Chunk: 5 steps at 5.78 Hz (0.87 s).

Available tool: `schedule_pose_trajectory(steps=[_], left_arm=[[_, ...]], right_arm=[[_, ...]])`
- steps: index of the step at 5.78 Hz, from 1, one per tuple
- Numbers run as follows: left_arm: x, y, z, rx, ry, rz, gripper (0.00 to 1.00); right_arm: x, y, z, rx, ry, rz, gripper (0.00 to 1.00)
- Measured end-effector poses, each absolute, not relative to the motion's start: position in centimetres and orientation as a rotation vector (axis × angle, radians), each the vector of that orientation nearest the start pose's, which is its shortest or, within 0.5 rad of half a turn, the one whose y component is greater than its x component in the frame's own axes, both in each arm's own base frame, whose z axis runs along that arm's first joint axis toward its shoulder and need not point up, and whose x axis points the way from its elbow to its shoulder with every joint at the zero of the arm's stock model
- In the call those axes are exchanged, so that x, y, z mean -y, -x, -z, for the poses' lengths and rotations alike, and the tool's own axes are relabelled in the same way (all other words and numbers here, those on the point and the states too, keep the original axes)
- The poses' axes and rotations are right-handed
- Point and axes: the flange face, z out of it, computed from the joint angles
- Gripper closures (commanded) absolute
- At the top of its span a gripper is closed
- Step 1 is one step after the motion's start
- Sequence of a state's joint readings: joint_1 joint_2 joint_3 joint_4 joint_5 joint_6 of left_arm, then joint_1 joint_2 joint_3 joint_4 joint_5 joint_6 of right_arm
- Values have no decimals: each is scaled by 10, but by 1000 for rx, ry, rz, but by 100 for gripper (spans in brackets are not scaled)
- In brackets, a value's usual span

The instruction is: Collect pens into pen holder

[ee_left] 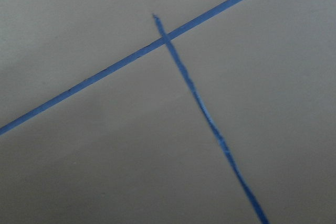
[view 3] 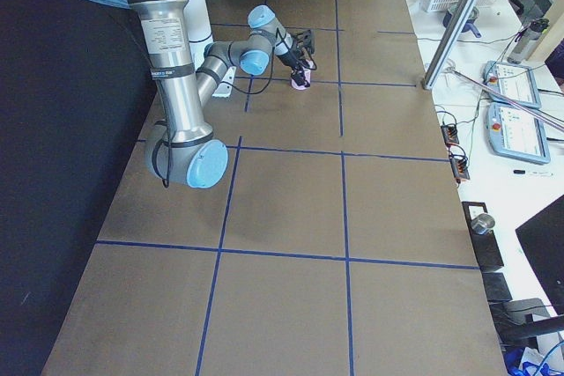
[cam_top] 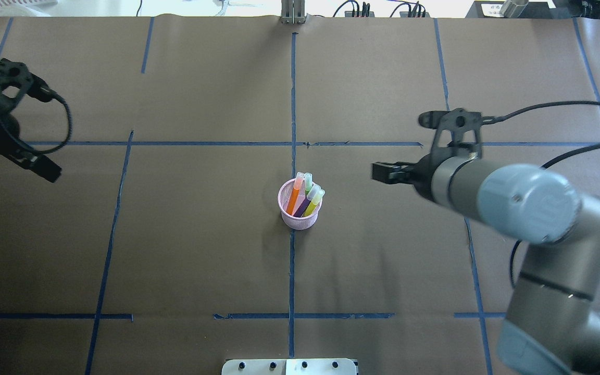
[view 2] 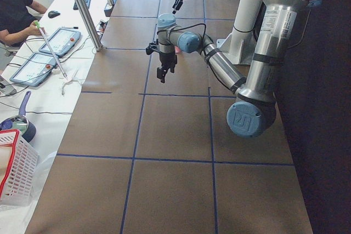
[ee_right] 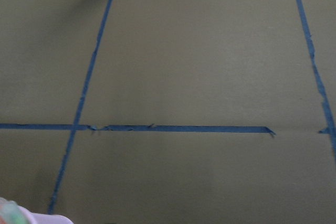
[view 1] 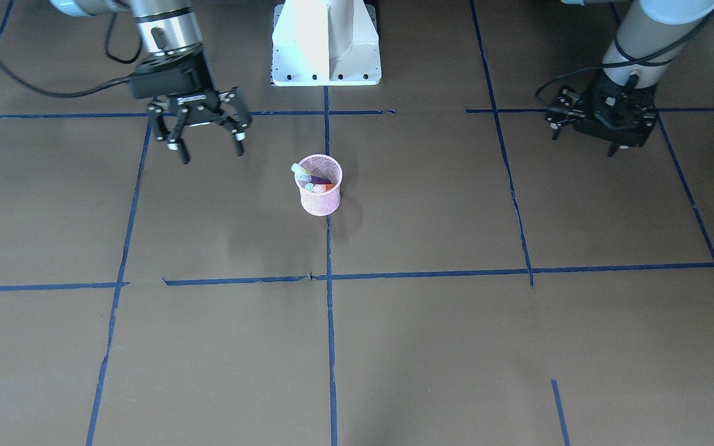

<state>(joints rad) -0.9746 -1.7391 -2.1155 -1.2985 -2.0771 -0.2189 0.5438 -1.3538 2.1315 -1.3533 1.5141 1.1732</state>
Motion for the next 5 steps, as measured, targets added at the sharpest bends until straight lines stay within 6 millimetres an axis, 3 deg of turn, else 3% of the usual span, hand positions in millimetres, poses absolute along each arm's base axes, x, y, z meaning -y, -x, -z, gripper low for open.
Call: schedule_pose_trajectory(steps=[2,3,5], left_arm=[[465,-152,-395,-603,-205,-498,1],[467,-123,-413,-619,-199,-513,0],[470,-62,-469,-640,-151,-494,0]], right_arm=[[418,262,-349,792,-367,31,0],[431,199,-401,781,-288,116,0],[432,71,-525,763,-193,202,0]])
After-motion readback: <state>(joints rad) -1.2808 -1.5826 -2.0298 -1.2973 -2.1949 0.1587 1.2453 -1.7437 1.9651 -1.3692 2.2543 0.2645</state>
